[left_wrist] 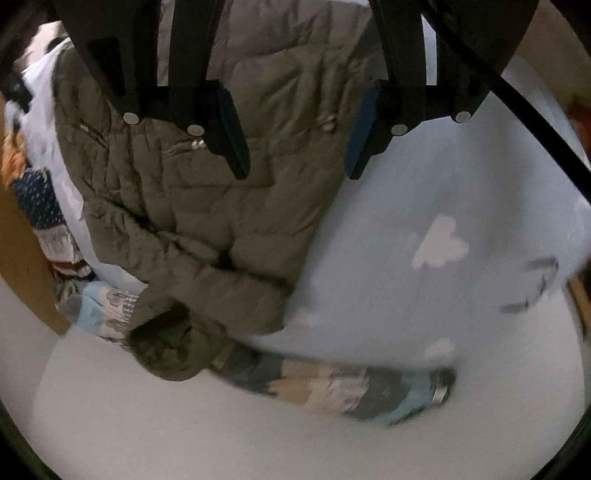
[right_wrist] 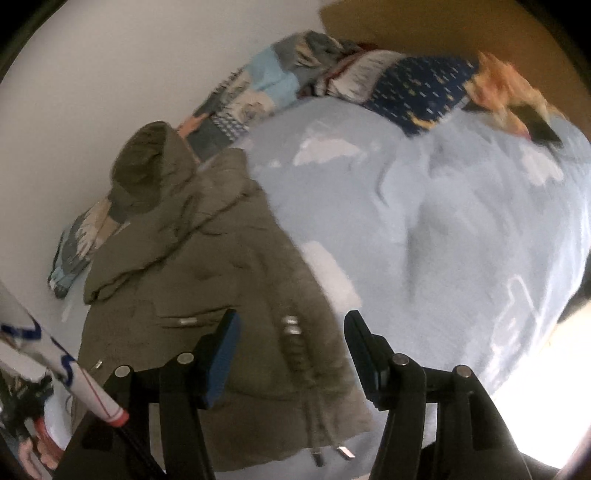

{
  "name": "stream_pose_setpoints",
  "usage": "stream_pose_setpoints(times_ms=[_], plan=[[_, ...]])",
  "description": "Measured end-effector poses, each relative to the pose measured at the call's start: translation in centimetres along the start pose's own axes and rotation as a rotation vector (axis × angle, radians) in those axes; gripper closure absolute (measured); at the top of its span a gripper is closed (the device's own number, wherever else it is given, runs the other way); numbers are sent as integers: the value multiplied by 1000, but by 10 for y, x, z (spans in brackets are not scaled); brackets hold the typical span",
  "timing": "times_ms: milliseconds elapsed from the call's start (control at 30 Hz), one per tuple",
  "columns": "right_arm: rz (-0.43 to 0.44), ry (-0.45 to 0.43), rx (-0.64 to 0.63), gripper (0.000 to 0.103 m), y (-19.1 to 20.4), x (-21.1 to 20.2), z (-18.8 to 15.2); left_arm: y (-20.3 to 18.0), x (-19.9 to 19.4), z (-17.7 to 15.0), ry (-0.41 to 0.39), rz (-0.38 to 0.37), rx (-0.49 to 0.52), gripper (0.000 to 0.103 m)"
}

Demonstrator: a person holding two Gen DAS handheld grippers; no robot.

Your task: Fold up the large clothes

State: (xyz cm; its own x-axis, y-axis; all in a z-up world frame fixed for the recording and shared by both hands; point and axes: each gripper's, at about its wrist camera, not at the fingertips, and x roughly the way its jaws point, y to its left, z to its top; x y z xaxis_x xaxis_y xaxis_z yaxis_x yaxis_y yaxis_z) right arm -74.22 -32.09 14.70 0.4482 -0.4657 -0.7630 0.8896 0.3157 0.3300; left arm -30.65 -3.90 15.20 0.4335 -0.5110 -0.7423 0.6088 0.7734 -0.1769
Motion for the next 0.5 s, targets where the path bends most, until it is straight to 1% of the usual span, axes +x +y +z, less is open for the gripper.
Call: stream_pose_setpoints(times_ms=[100,200,267,367,500], plan=[[41,-30,-30,40,20,-10,-2,-31,-7,-5,-62,33,97,51],[69,-39,-43,40,33,-17,-8,-62,-20,-18,-136,71,225,50],[76,-35,-60,40,39,-20,-12,-79,-24,-28,-160,79,296,50],[95,-31,-78,40,45,-25,-16,-96,-29,-44,-163,63,365,50],[100,-16,-101,40,46,-27,-20,-110,-35,-60,-156,58,415,49]])
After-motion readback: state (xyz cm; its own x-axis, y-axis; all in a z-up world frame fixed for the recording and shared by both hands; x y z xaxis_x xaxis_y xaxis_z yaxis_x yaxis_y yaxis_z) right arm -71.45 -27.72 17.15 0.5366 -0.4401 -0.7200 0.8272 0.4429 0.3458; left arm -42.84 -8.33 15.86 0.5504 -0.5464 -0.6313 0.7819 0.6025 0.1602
